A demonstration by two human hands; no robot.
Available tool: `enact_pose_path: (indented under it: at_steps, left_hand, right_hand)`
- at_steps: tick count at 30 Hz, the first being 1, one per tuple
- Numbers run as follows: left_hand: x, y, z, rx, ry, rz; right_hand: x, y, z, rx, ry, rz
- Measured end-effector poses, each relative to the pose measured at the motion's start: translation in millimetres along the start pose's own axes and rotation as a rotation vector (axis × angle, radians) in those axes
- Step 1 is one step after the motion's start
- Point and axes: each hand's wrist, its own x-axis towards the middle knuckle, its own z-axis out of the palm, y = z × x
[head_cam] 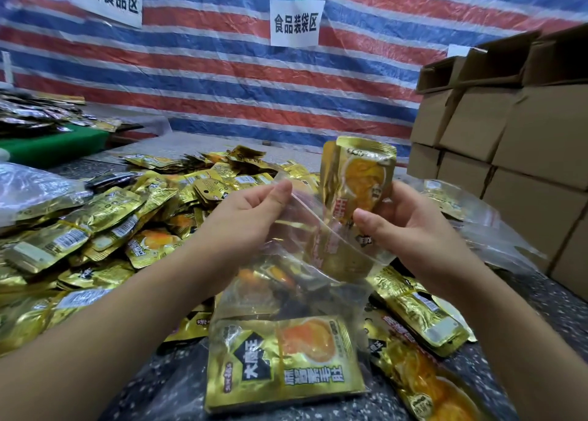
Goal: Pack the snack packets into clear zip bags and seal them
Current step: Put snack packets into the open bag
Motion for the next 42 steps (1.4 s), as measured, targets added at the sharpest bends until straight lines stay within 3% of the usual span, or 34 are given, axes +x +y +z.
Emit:
enact_pose_path:
  at_steps: [10, 18, 20, 25, 29, 31, 33, 38, 42]
  left_hand:
    - [-2.6, -1.8, 3.3, 0.076, -0.081, 0.081]
    - [-5.3, -3.6, 8.0, 0.264, -0.072, 0.122]
    - [-4.7, -3.0, 7.8, 0.315, -0.031, 0.149]
    - [0.9, -2.8, 3.5, 0.274, 0.073, 0.135]
    - [-0.7, -5.5, 5.0, 0.239, 0.088, 0.078]
    - [-0.8, -4.9, 4.6, 0.223, 0.102, 0.061]
    - [0.3, -3.2, 3.2, 0.135, 0.105, 0.054]
    - [2.3, -1.9, -0.2, -0.021, 0.128, 0.084]
    - [4.4, 4.6, -5.0, -0.192, 0.184, 0.084]
  right_hand:
    - [-7.6, -22.2, -11.7, -0.274, -0.306, 0.068]
    - [-11.3, -28.6, 1.5, -0.749, -0.468, 0.124]
    - [-11.0, -28.6, 7.8, -0.794, -0.412, 0.051]
    - [-9.6, -21.1, 11.2, -0.610, -0.037, -0.085]
    - [-12.6, -17.4, 23.9, -0.570, -0.222, -0.081]
    - [-12.5, -15.4, 27.1, -0.694, -0.217, -0.174]
    - [-9.6, -12.6, 22.4, -0.777, -0.083, -0.296]
    - [-3.7, -3.8, 11.3, -0.722, 0.217, -0.531]
    - [-2.7, 2.8, 11.7, -0.436, 0.404, -0.406]
